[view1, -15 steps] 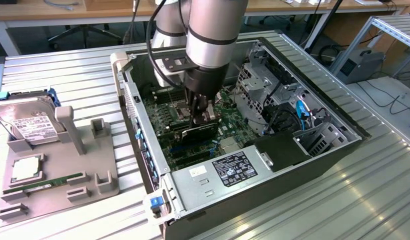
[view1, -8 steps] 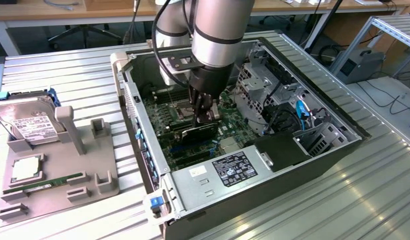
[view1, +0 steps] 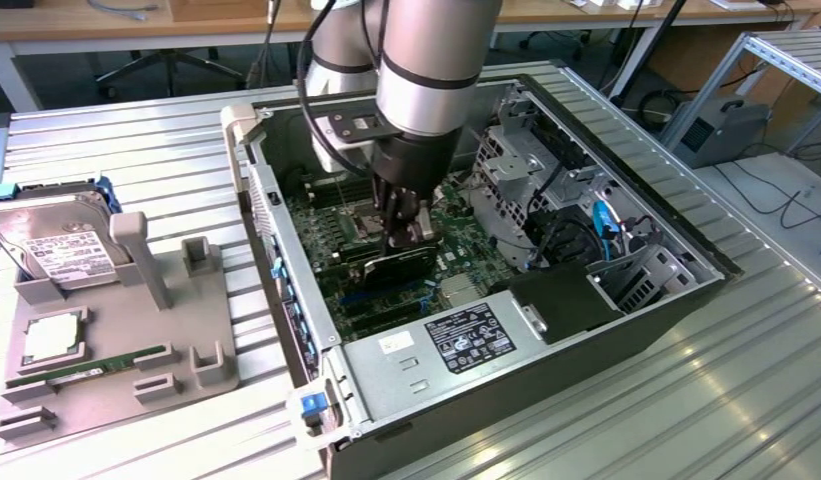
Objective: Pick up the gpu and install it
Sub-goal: 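Press down on the gpu until it lock into place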
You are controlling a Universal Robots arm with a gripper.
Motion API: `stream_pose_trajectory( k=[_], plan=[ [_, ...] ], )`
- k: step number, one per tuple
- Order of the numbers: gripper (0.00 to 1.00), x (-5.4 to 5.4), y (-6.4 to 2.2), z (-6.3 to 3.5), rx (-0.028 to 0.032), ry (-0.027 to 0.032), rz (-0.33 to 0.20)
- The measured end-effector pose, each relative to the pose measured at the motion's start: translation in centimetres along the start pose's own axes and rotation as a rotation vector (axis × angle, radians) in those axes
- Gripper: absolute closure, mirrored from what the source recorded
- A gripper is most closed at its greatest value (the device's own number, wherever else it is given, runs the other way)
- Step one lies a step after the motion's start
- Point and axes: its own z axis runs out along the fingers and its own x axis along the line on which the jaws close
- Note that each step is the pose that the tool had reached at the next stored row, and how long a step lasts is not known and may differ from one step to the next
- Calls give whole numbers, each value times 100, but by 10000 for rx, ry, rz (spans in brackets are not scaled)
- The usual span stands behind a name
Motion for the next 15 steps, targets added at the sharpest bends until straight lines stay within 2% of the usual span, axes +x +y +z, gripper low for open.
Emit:
stream_pose_trajectory(
  k=[2, 6, 15],
  plan=[
    [89, 1, 82, 6, 0, 0, 1],
    [89, 2, 168, 14, 0, 1, 1],
    [89, 0, 216, 82, -1, 3, 1]
  ],
)
